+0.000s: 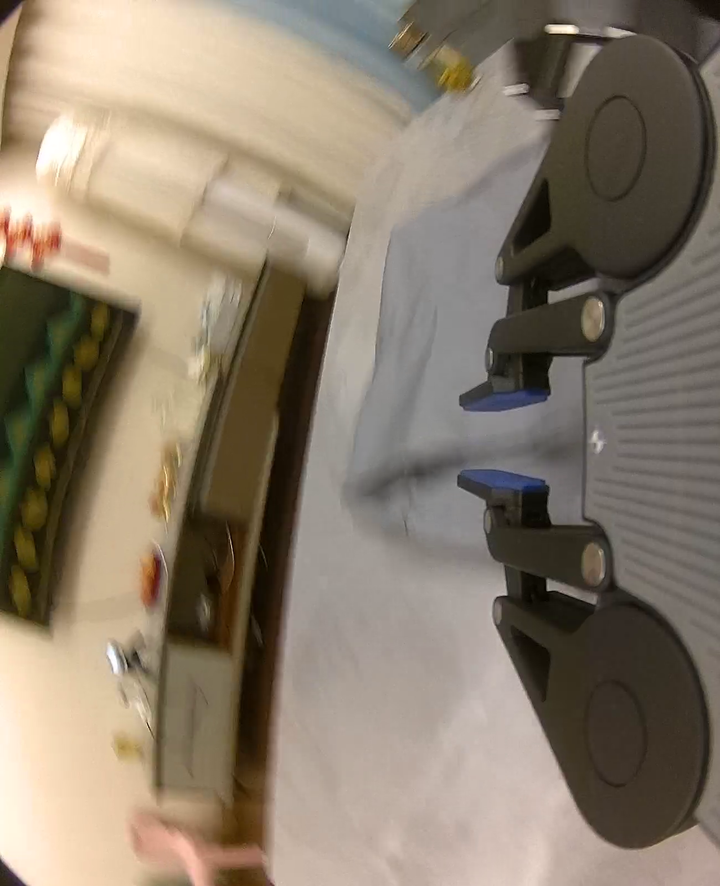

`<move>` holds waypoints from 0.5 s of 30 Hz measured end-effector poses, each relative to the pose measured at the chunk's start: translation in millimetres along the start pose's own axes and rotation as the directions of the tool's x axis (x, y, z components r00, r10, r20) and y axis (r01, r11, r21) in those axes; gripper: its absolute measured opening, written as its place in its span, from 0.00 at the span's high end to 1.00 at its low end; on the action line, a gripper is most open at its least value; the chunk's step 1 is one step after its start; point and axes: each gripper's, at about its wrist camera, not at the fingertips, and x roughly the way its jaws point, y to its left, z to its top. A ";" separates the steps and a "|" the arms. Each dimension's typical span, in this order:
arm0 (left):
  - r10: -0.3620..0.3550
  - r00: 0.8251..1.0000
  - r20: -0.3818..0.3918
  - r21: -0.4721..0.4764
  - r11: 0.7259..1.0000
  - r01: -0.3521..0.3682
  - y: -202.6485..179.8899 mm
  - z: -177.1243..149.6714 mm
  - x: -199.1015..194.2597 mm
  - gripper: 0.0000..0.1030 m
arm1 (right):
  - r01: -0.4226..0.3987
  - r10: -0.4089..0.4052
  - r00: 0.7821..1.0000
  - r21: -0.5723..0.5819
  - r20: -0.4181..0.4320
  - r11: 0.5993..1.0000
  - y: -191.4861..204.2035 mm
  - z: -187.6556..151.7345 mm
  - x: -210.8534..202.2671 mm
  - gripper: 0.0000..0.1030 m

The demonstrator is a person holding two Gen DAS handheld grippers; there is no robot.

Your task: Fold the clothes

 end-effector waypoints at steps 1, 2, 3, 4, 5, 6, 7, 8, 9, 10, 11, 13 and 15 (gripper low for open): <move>-0.002 0.999 -0.034 0.017 1.000 0.002 -3.8 -5.2 10.6 0.77 | -0.022 0.018 0.999 0.101 0.044 0.995 -16.5 2.9 -10.3 0.57; 0.000 0.997 -0.072 0.033 0.999 0.002 -7.2 -11.2 22.0 0.76 | -0.024 0.018 0.999 0.167 0.037 0.986 -32.0 -3.0 -3.3 0.57; 0.021 0.994 -0.107 0.042 0.999 -0.017 -6.3 -17.2 32.4 0.77 | -0.024 0.018 0.999 0.233 0.029 0.972 -47.4 -9.2 4.1 0.58; 0.042 0.991 -0.125 0.051 0.998 -0.036 -4.5 -23.8 39.9 0.77 | -0.023 0.018 1.000 0.298 0.021 0.954 -62.8 -15.3 11.5 0.58; 0.036 0.992 -0.118 0.054 0.998 -0.029 -0.7 -28.3 41.2 0.77 | -0.014 0.014 1.000 0.311 0.001 0.950 -72.6 -28.2 18.8 0.59; 0.030 0.992 -0.121 0.046 0.999 -0.024 2.0 -28.5 40.2 0.78 | -0.003 0.010 1.000 0.323 -0.019 0.947 -82.2 -41.2 26.2 0.60; 0.024 0.992 -0.126 0.035 0.999 -0.020 4.6 -28.1 39.0 0.78 | 0.007 0.006 0.999 0.334 -0.039 0.942 -91.9 -54.2 33.5 0.59; 0.022 0.992 -0.128 0.034 0.999 -0.018 4.1 -28.7 38.8 0.78 | 0.022 0.001 0.998 0.362 -0.063 0.932 -99.9 -57.7 32.1 0.53; 0.018 0.992 -0.126 0.031 0.999 -0.014 2.4 -30.0 39.9 0.78 | 0.036 -0.002 0.996 0.390 -0.088 0.920 -107.9 -61.0 30.5 0.53; 0.013 0.992 -0.123 0.028 1.000 -0.009 0.5 -31.4 41.1 0.78 | 0.043 -0.007 0.996 0.391 -0.093 0.919 -111.8 -61.5 30.9 0.53; 0.009 0.992 -0.123 0.025 1.000 -0.006 -0.2 -30.1 41.4 0.78 | 0.050 -0.012 0.995 0.392 -0.098 0.919 -115.6 -61.9 31.4 0.54; 0.006 0.993 -0.118 0.020 1.000 -0.004 -0.6 -25.8 39.4 0.80 | 0.052 -0.026 0.997 0.374 -0.075 0.926 -104.8 -57.6 28.0 0.61; -0.001 0.997 -0.075 -0.004 1.000 0.001 2.2 -23.1 27.6 0.80 | 0.055 -0.039 0.998 0.355 -0.052 0.933 -93.7 -53.3 24.4 0.61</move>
